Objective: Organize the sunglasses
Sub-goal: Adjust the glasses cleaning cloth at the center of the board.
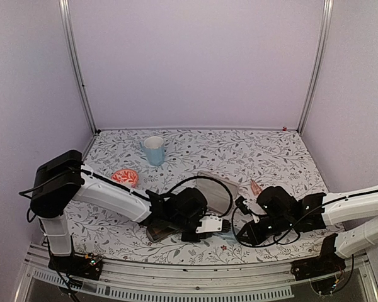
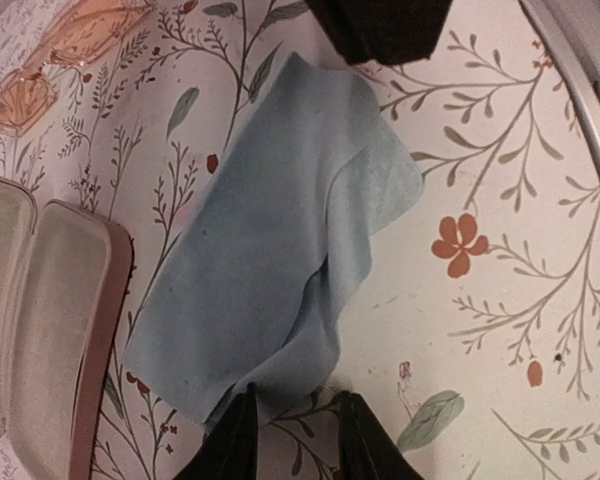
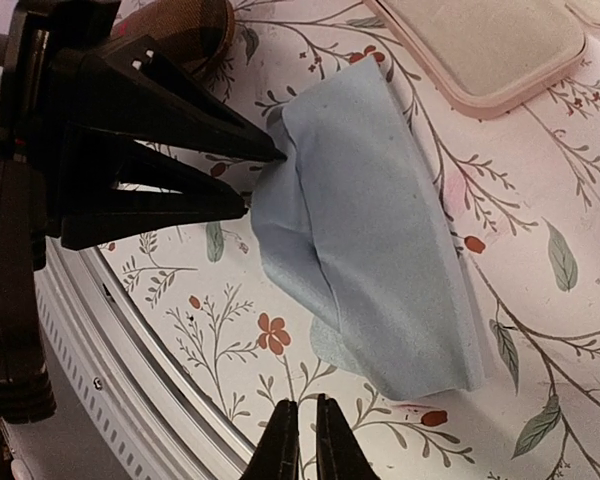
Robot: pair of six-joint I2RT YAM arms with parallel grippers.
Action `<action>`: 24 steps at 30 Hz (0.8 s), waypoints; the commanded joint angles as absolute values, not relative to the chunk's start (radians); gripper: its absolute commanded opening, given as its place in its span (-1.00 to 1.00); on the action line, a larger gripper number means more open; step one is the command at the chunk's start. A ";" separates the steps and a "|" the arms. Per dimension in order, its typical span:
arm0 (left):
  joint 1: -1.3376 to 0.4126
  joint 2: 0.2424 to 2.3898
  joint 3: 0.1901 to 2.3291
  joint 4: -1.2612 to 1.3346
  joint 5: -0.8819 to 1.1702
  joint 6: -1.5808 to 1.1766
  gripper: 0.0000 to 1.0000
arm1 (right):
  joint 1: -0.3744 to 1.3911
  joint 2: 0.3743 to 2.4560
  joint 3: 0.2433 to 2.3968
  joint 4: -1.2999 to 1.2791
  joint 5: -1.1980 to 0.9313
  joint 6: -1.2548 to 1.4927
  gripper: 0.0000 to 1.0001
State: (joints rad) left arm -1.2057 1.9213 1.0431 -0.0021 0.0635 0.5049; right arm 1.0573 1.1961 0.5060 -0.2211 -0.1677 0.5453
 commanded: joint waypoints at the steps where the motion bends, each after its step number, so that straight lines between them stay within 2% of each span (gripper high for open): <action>1: -1.235 1.954 1.034 0.053 -0.015 0.553 -0.40 | 1.047 1.208 0.489 -0.187 -0.183 0.544 -0.83; 16: -1.253 2.009 1.040 0.081 -0.087 0.571 -0.48 | 1.048 1.229 0.481 -0.164 -0.205 0.545 -0.83; 24: -1.253 1.999 1.038 0.071 -0.079 0.560 -0.71 | 1.047 1.223 0.475 -0.164 -0.206 0.547 -0.83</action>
